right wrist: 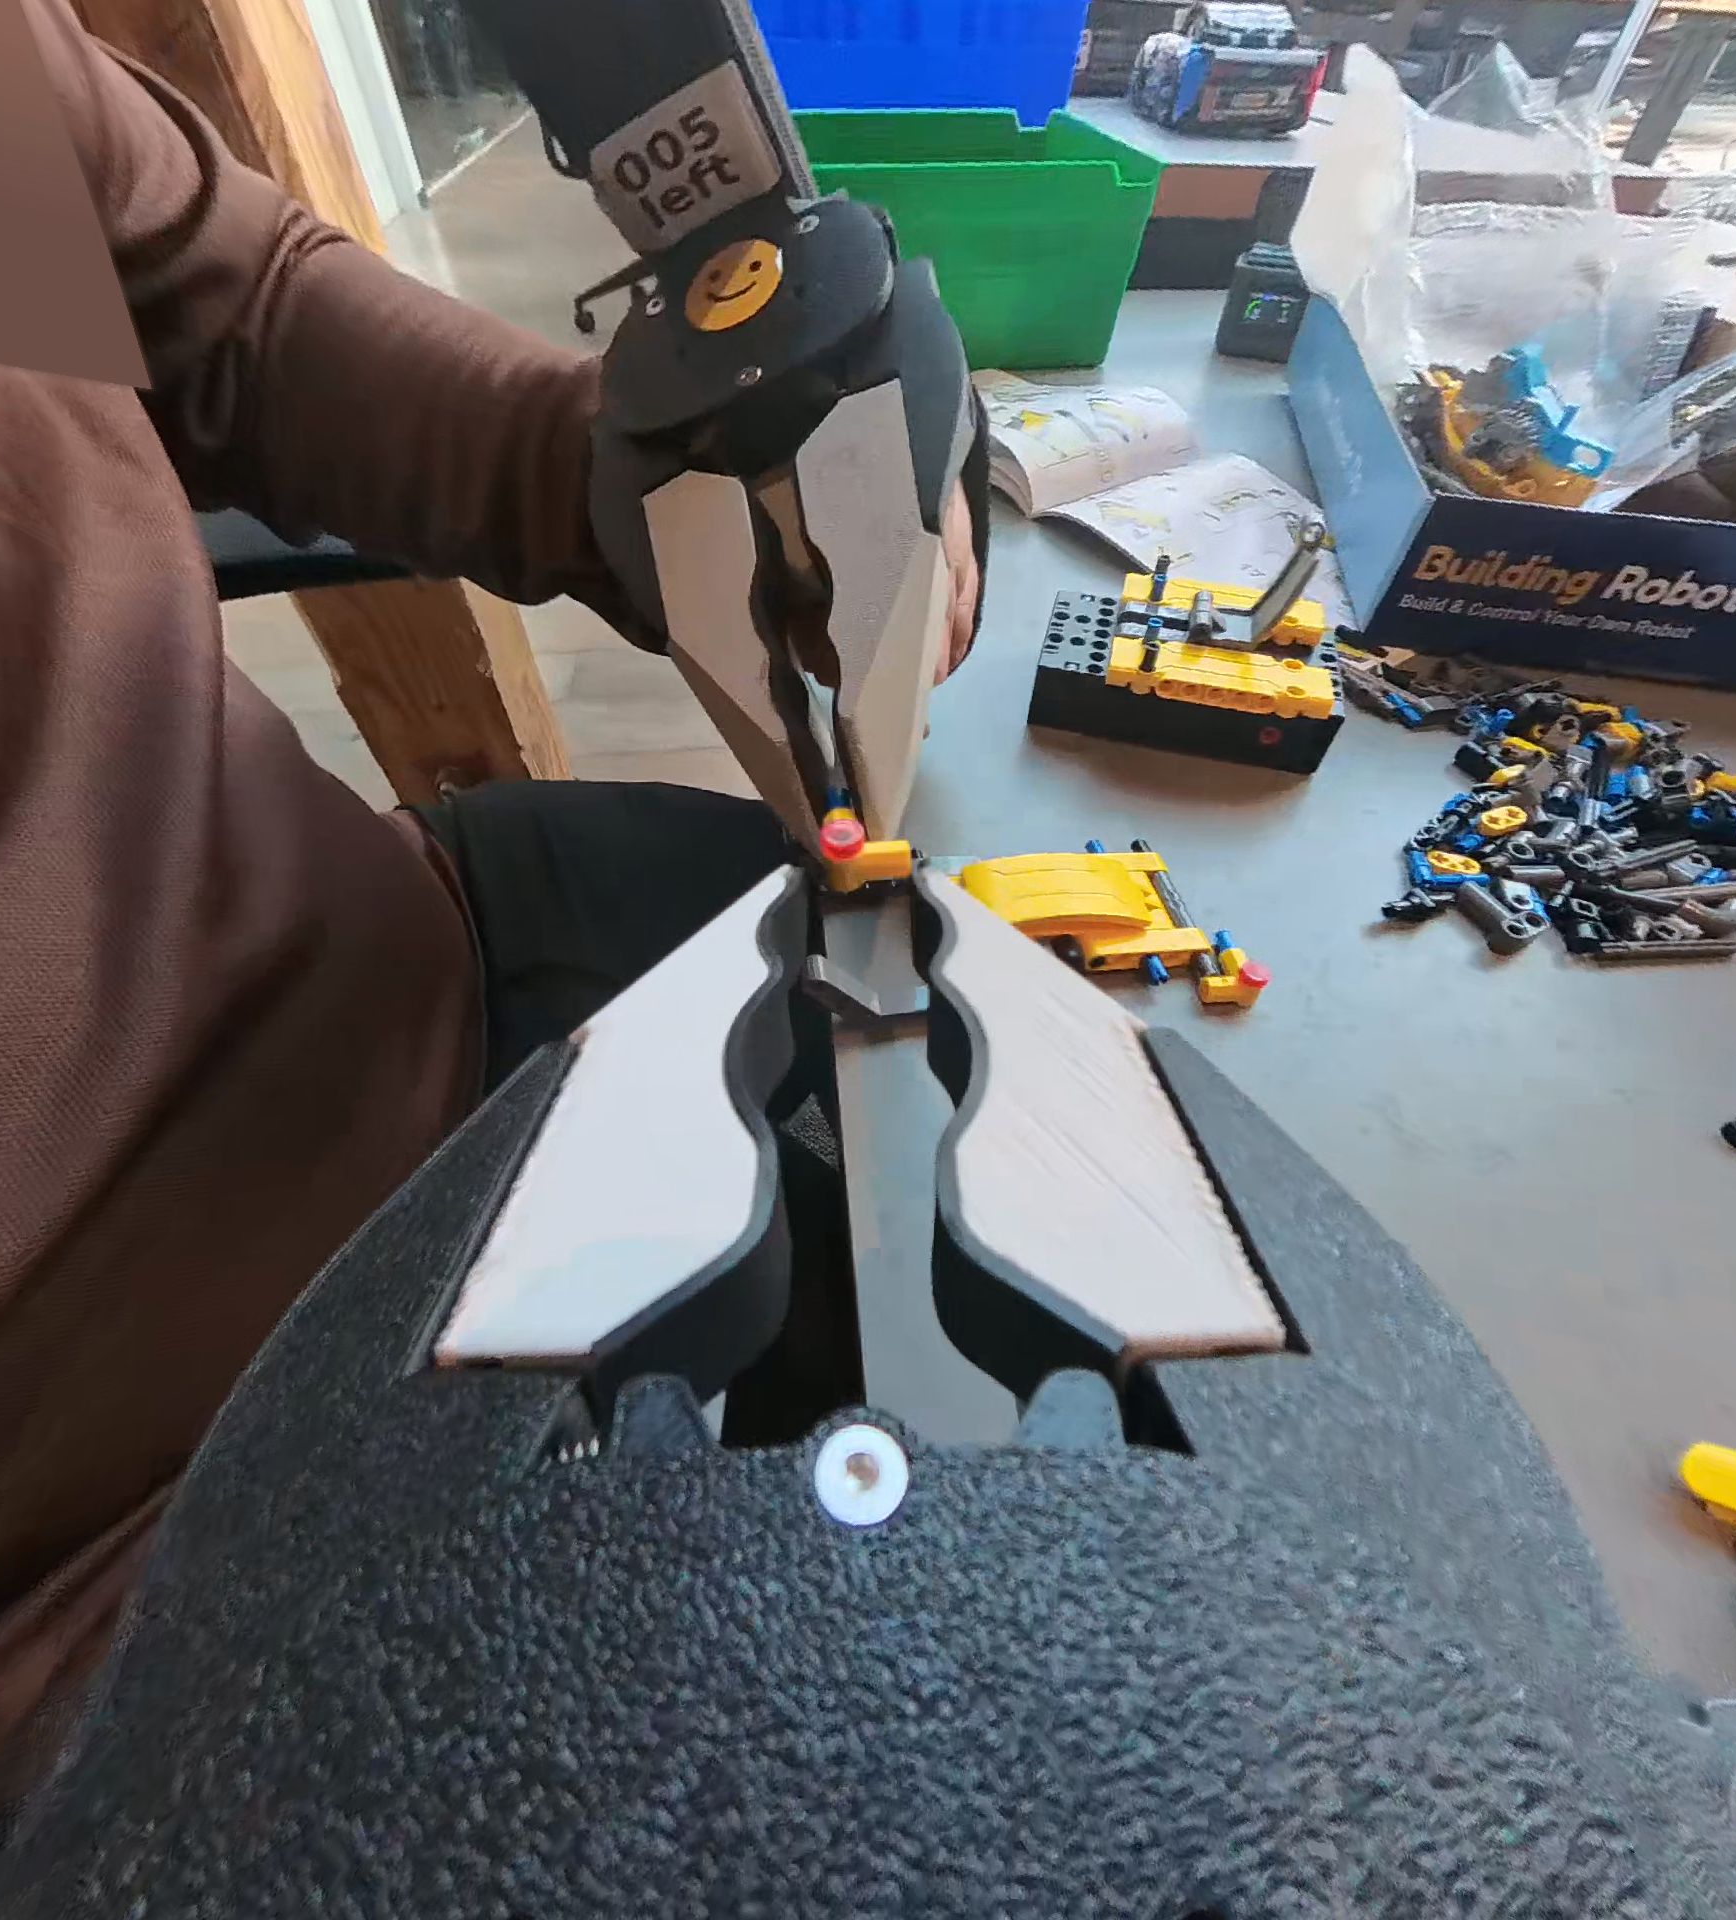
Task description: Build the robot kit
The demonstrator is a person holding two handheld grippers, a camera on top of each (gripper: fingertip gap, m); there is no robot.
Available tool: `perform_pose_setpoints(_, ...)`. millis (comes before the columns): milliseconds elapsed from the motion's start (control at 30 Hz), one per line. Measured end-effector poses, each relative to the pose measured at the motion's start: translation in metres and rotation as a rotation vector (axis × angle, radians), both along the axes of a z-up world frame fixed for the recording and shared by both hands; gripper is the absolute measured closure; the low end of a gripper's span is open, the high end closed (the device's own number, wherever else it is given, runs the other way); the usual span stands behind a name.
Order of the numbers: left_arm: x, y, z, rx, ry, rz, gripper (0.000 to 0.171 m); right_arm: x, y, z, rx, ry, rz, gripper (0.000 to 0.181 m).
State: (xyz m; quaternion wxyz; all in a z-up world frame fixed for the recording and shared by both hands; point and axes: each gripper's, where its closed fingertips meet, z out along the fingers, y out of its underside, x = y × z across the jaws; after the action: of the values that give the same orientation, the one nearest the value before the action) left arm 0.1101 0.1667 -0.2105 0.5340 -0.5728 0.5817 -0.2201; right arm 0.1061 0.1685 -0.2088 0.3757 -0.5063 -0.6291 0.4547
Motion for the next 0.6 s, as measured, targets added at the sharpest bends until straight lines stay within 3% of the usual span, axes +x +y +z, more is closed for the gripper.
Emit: perform_pose_setpoints(600,-0.0024,0.0001,-0.0099,-0.012,0.03,0.0,0.169,-0.0066,0.0016,-0.0053,0.068,-0.026,-0.008,0.166)
